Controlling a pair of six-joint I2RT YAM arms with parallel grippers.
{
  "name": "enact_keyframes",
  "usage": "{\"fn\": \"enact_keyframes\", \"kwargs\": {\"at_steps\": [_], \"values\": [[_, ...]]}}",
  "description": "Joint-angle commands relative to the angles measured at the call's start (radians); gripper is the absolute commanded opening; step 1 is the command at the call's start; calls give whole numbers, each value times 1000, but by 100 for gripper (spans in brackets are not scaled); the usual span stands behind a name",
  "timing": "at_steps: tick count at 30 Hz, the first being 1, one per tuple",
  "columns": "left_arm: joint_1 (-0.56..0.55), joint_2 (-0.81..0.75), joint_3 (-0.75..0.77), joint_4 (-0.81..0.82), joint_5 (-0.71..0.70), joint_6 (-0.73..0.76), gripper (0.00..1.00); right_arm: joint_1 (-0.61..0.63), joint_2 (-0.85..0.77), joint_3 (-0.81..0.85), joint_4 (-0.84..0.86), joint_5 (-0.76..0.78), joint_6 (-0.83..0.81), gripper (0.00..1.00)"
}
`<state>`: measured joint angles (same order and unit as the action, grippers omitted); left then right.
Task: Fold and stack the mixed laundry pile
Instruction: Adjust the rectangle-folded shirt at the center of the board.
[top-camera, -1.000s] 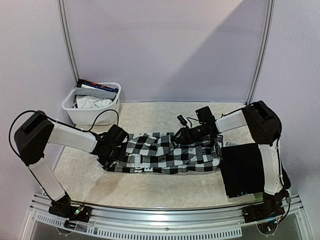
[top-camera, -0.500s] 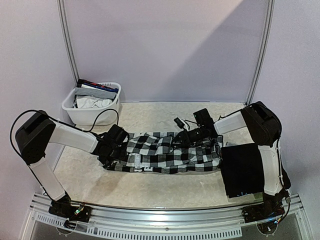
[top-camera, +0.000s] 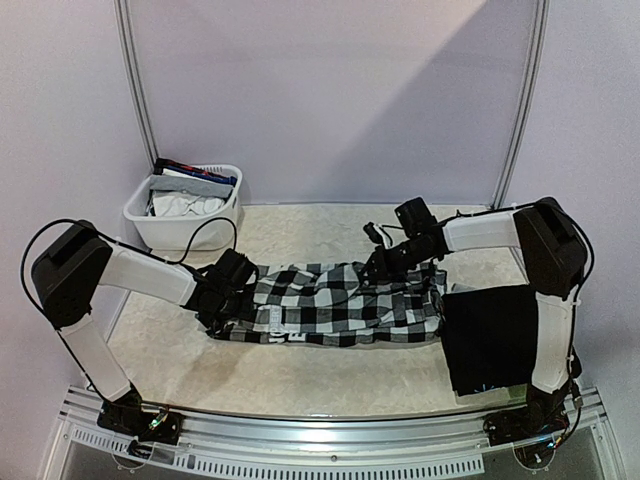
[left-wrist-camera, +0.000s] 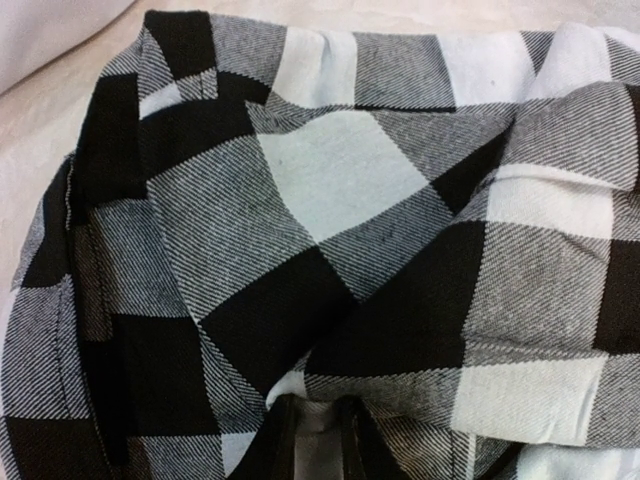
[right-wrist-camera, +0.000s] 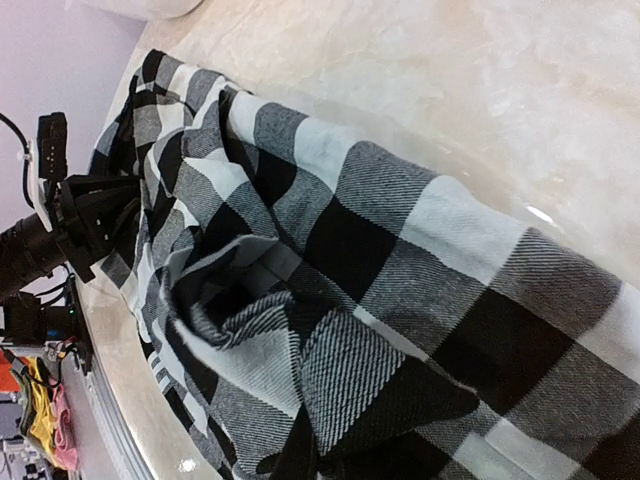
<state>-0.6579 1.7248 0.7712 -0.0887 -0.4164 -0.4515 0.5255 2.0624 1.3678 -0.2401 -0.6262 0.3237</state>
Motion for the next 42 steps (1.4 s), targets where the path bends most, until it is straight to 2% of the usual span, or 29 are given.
{"fn": "enact_keyframes", "kwargs": {"at_steps": [1,5,8,13,18,30,35,39,42], "values": [[14,43,-32,-53,54,-17,18,-5,-121,7,-161,217,-31,3],[13,31,-30,-48,68,-16,17,-4,-149,35,-286,405,-34,3],[7,-6,-32,-66,74,-24,16,-5,-141,45,-352,488,-32,3],[-19,-114,-29,-102,66,-34,21,-5,-143,42,-395,538,-38,3],[-25,-182,-30,-110,62,-36,32,-4,-130,63,-396,566,-46,4],[-28,-313,-41,-88,18,-32,35,-4,-120,85,-445,666,-40,5],[-28,-295,4,-31,54,6,35,-2,-155,80,-459,702,-32,6],[-25,-215,49,0,72,17,34,-3,-150,69,-460,709,-31,6],[-22,-157,50,66,136,23,32,-3,-120,61,-458,721,-23,6]]}}
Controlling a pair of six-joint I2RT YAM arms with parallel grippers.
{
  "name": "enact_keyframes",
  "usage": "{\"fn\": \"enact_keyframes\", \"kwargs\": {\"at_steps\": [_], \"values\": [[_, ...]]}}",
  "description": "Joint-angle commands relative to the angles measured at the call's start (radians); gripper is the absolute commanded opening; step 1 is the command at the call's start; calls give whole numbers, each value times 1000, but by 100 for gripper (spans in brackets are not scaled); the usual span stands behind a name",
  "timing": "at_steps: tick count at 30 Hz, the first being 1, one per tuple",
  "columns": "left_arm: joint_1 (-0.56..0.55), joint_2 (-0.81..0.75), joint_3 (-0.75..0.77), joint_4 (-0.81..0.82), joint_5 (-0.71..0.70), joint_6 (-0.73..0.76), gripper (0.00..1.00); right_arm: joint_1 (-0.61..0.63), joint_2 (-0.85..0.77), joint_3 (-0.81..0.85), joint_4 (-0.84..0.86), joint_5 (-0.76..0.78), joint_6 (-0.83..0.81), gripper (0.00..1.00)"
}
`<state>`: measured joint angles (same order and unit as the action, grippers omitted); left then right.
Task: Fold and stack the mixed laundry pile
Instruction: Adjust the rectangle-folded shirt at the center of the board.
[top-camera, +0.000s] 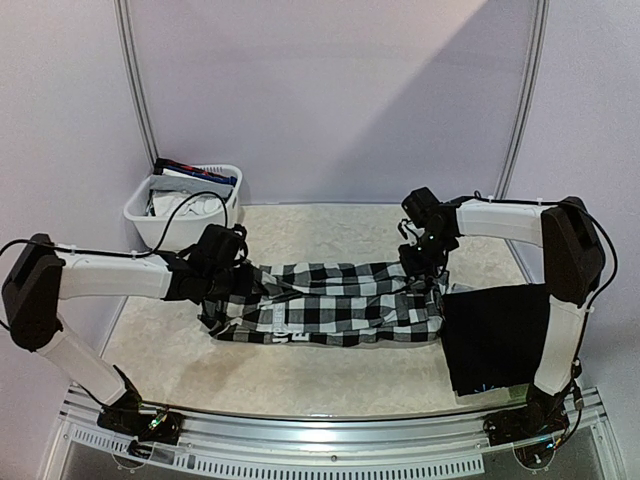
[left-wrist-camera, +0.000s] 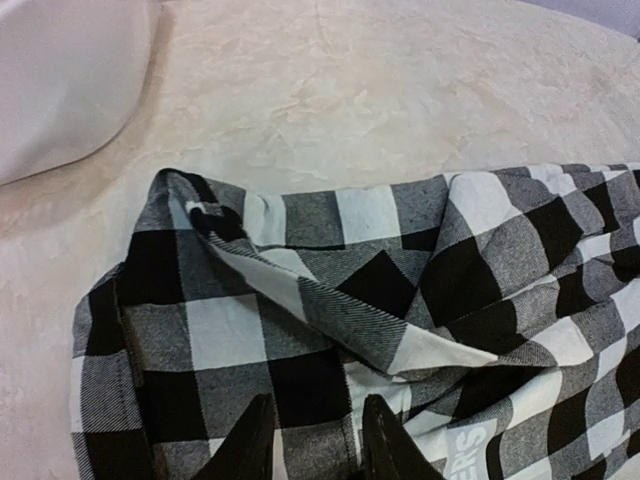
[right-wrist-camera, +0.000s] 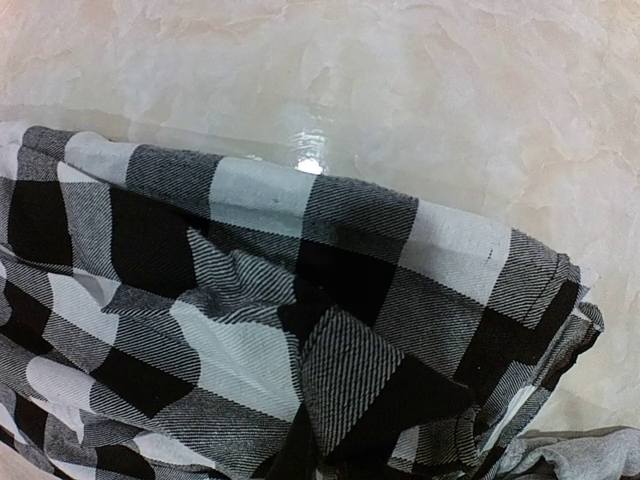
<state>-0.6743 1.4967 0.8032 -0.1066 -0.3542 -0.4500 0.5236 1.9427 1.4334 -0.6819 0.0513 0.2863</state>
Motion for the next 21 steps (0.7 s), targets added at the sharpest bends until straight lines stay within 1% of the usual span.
{"fn": "enact_keyframes", "kwargs": {"at_steps": [1,3,5,8,14,17,19,21], "values": [[-5,89,18,121,104,22,31,-1,8,-5,-15,47,17,6],[-5,124,16,170,153,26,30,-1,24,-7,-15,61,20,6],[-5,150,16,188,168,15,28,-1,36,-5,-22,79,20,6],[-5,141,4,205,173,7,28,-1,49,-7,-34,100,26,7],[-2,138,-15,194,111,-3,28,-3,78,-21,-42,113,36,14],[-2,101,-41,193,80,-8,28,-3,80,-20,-46,126,42,18],[-2,64,-50,173,41,-6,30,-3,66,-16,-50,134,43,24],[-2,27,-48,141,11,3,36,-2,52,-10,-55,138,44,30]]}}
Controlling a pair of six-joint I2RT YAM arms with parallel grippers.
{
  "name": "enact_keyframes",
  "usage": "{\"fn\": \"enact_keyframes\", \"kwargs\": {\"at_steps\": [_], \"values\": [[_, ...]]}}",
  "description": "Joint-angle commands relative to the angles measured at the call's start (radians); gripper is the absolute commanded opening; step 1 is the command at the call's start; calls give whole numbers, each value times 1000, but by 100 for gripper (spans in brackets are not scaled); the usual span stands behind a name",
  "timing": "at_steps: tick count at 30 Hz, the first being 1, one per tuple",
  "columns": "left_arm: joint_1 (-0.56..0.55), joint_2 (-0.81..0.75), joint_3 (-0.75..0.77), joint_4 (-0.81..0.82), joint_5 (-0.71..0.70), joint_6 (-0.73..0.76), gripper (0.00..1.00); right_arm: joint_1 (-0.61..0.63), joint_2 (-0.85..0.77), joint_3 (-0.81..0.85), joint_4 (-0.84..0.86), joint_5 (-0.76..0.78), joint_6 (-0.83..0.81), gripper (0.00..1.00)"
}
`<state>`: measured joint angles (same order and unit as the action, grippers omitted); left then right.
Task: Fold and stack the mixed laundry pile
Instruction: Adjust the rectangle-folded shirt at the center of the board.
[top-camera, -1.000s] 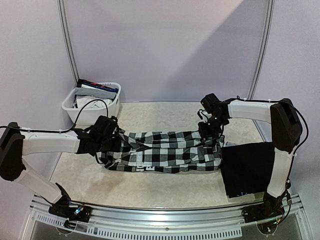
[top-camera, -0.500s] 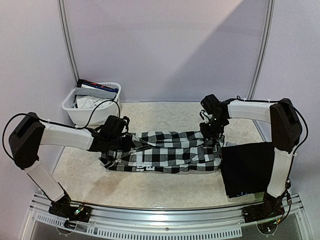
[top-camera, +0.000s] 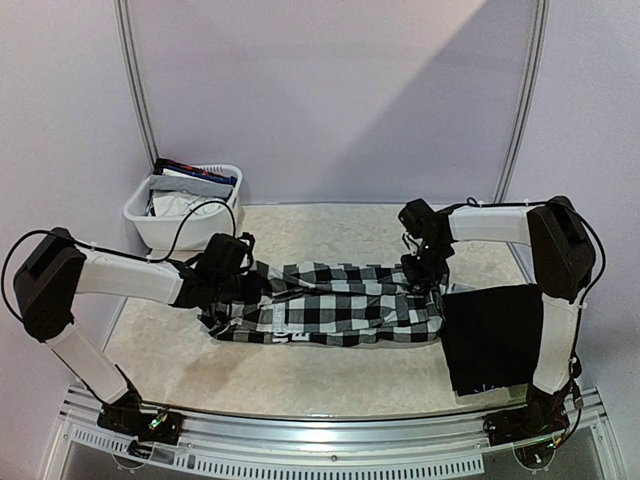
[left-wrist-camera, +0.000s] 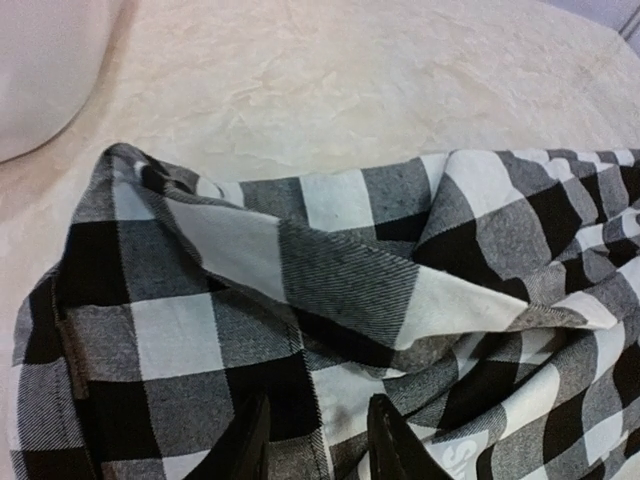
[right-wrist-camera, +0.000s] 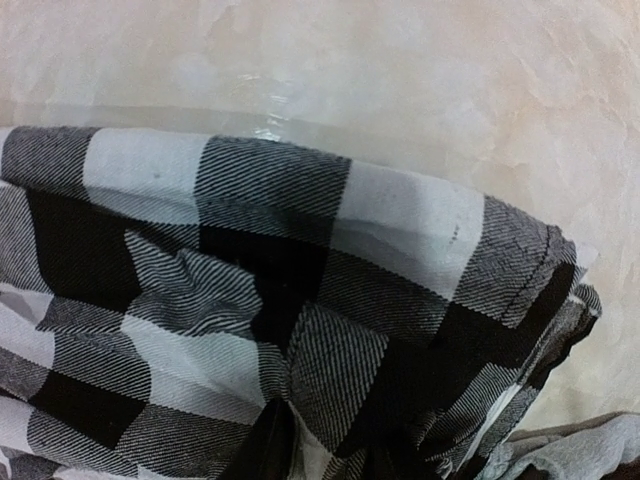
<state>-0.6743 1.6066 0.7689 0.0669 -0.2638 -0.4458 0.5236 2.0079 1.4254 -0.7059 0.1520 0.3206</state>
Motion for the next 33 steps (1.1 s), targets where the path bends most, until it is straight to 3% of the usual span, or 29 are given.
{"fn": "enact_keyframes", "kwargs": {"at_steps": [1,5,10,14,22,25,29,33], "values": [[-2,-98,-11,-44,-92,4,40,-3,-22,0,-33,39,9,33],[3,-141,-1,-59,-126,6,69,-3,-64,6,-44,42,11,41],[40,-168,11,-62,-96,-19,87,-3,-115,-5,-60,56,15,55],[61,-177,23,-58,-61,-34,93,-2,-164,-25,-69,76,21,66],[105,-194,-19,32,30,-90,100,32,-281,-52,-71,116,51,70],[126,-186,-36,76,71,-105,100,50,-324,-59,-41,104,58,76],[147,-140,-22,73,94,-126,100,58,-361,-91,57,44,68,83],[150,-88,-10,107,145,-125,100,58,-381,-164,246,-150,87,79]]}}
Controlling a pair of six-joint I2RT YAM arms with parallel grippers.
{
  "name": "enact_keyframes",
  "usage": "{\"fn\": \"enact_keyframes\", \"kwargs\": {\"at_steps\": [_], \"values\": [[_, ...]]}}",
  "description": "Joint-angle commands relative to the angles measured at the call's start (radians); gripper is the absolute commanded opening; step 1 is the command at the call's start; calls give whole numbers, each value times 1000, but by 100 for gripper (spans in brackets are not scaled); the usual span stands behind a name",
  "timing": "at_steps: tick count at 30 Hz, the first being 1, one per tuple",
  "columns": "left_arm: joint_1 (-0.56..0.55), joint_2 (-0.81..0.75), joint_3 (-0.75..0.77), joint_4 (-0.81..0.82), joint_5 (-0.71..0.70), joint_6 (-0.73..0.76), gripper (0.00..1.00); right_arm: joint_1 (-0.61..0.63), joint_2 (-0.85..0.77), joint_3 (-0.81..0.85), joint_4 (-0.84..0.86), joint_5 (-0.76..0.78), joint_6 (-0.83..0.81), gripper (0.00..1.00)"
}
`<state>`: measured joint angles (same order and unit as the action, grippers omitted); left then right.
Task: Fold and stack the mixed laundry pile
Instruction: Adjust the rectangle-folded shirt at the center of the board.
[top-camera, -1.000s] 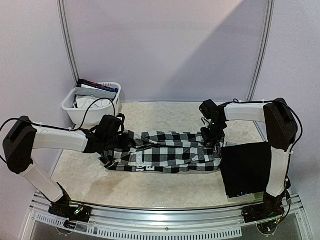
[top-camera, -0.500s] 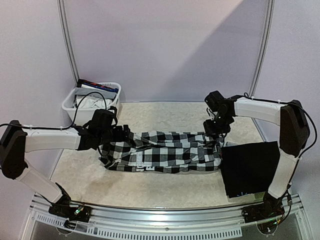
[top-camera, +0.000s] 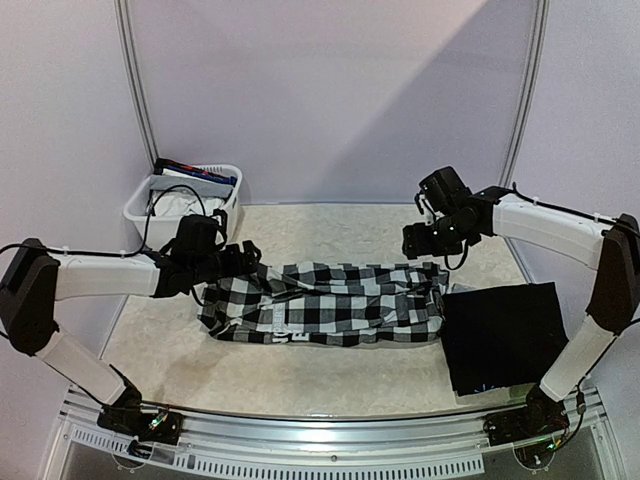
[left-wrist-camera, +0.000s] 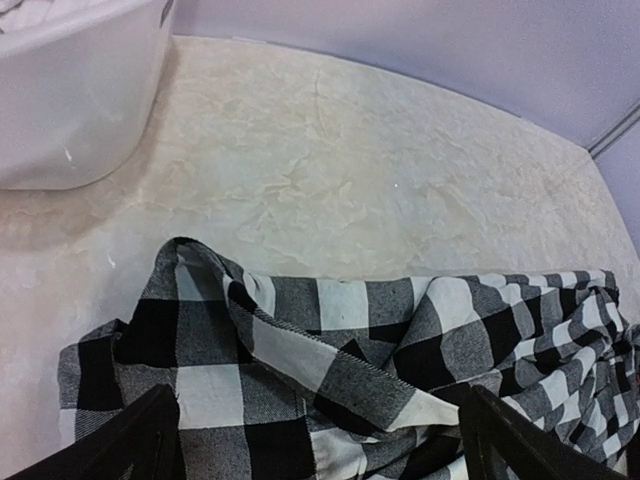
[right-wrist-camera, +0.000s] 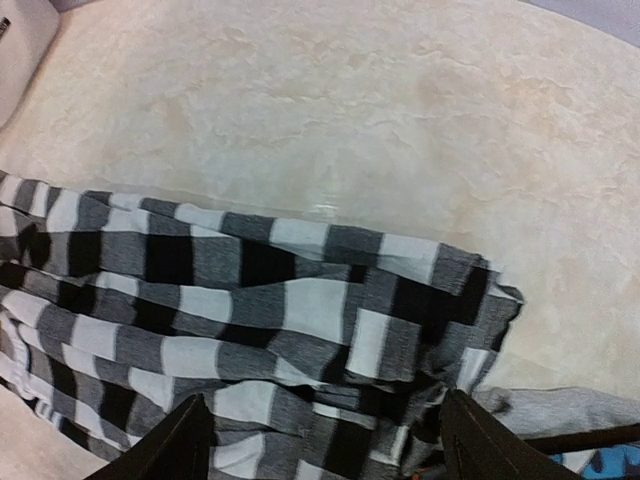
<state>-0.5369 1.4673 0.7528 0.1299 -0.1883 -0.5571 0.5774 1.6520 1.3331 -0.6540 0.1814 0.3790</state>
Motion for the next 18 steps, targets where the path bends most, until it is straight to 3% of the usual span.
{"fn": "enact_keyframes", "kwargs": {"at_steps": [1,6,11,18], "values": [[12,65,9,53,81,-16,100,5,-26,-99,256,-259,35,77],[14,128,17,115,130,-54,98,5,17,-154,438,-503,63,60],[17,178,26,157,153,-101,93,1,113,-145,471,-547,66,43],[26,203,31,215,152,-147,88,-55,241,-135,535,-613,65,34]]}}
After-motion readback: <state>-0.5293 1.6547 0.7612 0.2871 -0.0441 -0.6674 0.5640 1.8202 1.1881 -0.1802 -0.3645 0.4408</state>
